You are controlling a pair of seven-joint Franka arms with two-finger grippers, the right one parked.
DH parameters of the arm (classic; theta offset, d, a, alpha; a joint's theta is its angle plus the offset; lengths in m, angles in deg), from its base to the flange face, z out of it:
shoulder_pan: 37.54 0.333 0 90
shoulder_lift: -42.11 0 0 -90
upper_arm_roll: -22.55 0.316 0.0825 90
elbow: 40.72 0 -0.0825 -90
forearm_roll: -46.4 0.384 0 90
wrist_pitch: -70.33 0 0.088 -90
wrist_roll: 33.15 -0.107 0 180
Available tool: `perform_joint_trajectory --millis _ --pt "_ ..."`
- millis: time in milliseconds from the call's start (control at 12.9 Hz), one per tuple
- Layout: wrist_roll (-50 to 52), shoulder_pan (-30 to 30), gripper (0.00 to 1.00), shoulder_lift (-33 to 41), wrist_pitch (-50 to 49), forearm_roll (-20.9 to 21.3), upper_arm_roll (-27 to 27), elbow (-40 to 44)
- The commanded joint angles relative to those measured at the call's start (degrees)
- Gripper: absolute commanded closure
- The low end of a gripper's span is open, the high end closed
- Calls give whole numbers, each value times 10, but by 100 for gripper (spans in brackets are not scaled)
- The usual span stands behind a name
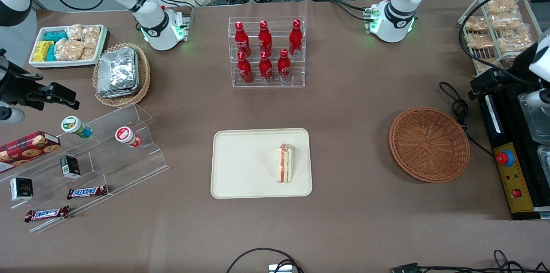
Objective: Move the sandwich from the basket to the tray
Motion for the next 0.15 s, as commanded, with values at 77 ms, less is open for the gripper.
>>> perform_joint_trajectory --millis 77 --pt "6 8 0 8 -2 6 -11 -14"
